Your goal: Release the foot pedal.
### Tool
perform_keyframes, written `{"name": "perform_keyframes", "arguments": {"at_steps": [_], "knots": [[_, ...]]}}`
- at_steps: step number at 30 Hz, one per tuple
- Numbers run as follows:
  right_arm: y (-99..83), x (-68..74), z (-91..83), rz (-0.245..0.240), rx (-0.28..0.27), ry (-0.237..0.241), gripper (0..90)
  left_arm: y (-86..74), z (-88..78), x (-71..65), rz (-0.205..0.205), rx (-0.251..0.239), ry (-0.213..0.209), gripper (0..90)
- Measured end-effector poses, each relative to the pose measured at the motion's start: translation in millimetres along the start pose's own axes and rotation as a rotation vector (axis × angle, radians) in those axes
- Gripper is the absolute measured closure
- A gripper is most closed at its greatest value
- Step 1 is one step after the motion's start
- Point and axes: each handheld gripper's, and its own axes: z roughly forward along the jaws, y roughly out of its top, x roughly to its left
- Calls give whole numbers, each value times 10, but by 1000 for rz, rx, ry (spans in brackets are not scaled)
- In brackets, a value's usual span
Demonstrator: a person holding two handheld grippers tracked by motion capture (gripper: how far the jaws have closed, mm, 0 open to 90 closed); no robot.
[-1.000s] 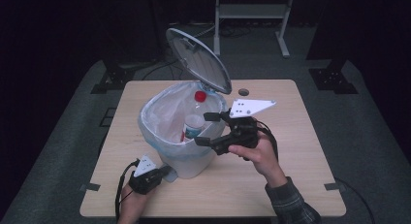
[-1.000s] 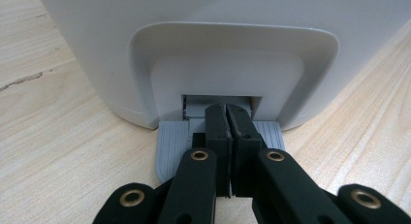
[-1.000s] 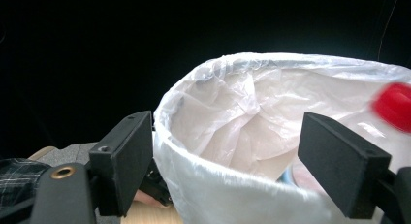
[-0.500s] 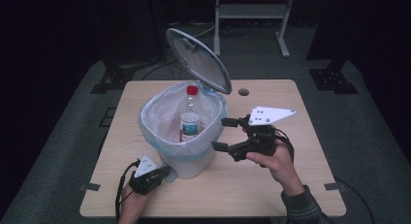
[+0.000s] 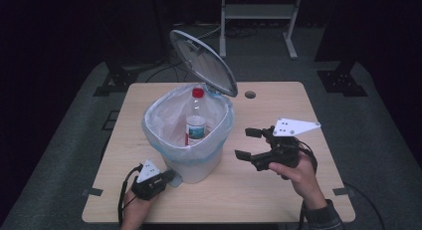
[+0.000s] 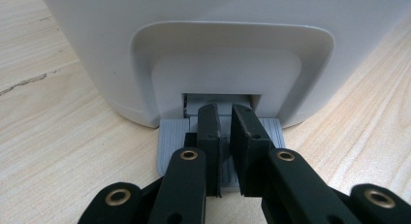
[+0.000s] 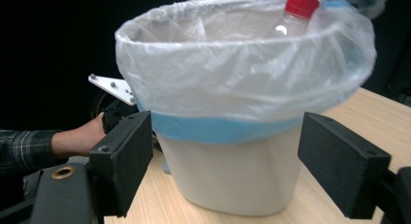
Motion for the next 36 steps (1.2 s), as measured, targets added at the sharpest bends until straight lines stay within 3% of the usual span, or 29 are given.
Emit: {"name": "perform_keyframes", "arguments": {"at_steps": [3,7,10,12,20,36], "knots": [[-53,-25,-28,9,8,-12,189,10,-24,-17,9,3,9,800],[-142,-70,-65,21,19,-32,189,27,-100,-14,-8,-16,-13,725],[-201,-93,-86,30,28,-43,188,45,-159,-7,-18,-42,-36,603],[-237,-110,-96,30,28,-55,187,50,-182,-9,-18,-25,-28,515],[-376,-168,-161,39,33,-107,184,38,-248,-44,5,5,-18,297],[-708,-272,-298,74,83,-196,180,-6,-280,-44,-4,26,-27,83]]}}
